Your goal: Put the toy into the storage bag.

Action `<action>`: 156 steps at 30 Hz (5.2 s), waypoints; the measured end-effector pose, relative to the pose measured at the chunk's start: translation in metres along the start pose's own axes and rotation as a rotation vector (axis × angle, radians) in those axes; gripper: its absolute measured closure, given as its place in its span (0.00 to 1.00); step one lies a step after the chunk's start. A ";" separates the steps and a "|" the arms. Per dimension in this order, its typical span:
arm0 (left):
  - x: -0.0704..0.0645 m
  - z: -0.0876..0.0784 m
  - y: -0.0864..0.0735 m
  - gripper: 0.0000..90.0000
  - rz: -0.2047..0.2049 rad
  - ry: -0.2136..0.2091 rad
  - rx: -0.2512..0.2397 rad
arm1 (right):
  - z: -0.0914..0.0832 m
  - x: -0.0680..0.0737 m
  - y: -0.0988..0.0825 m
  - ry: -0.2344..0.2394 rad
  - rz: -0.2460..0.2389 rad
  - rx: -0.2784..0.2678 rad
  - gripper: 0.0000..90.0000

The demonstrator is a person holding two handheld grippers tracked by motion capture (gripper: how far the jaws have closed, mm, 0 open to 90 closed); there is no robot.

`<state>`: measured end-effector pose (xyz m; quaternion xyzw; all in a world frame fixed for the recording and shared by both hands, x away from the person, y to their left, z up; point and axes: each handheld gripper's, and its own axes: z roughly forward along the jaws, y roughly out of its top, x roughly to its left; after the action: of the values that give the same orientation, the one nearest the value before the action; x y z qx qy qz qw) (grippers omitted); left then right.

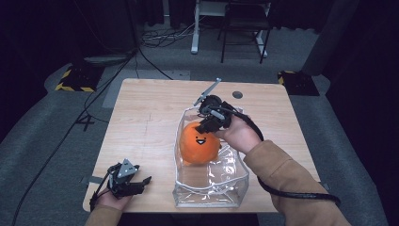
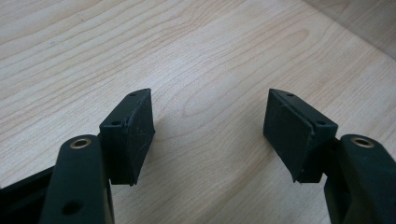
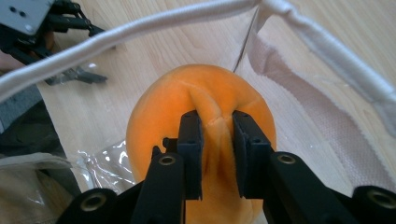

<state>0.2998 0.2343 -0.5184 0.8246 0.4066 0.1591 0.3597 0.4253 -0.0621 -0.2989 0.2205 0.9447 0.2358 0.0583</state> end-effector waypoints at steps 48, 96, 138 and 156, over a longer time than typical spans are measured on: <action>0.000 0.000 0.000 0.38 0.000 0.000 -0.001 | 0.054 0.012 0.005 -0.030 -0.073 0.206 0.80; 0.000 0.000 0.000 0.37 0.003 -0.004 -0.001 | 0.005 0.007 -0.011 0.007 -0.009 0.063 0.66; 0.010 0.006 0.006 0.37 0.008 -0.007 -0.001 | -0.095 -0.059 -0.131 -0.134 0.273 -0.209 0.49; 0.010 0.006 0.006 0.37 0.009 -0.007 0.002 | -0.084 -0.078 -0.195 -0.151 0.274 -0.289 0.46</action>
<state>0.3128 0.2371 -0.5181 0.8273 0.4018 0.1576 0.3596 0.4010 -0.2868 -0.3162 0.3535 0.8550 0.3575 0.1275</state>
